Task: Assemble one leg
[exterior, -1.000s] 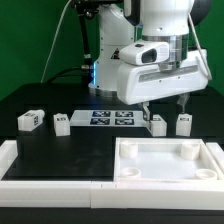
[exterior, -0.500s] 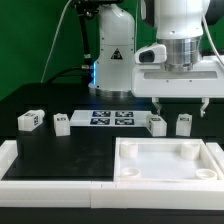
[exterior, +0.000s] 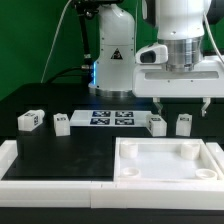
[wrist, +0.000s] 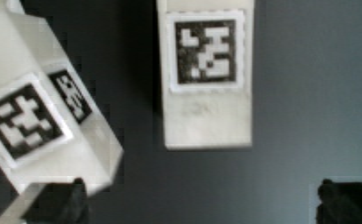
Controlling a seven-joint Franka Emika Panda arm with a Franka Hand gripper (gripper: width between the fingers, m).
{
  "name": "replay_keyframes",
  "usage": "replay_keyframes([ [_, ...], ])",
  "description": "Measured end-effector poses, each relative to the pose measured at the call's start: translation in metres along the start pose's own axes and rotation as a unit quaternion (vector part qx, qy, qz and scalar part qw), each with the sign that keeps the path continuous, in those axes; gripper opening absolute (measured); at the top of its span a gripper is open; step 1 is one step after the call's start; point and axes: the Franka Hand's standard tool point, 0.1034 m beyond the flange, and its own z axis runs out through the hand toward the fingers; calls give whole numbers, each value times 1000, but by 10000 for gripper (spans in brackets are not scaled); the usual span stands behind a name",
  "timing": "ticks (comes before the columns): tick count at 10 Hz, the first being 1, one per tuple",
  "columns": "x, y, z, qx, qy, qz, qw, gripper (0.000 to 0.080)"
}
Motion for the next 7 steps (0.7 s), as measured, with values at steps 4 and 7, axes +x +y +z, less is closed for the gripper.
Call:
replay_keyframes([
  [4, -4, 2, -2, -16, -173, -15, 985, 649],
  [7, -11, 3, -1, -27, -301, -11, 953, 649],
])
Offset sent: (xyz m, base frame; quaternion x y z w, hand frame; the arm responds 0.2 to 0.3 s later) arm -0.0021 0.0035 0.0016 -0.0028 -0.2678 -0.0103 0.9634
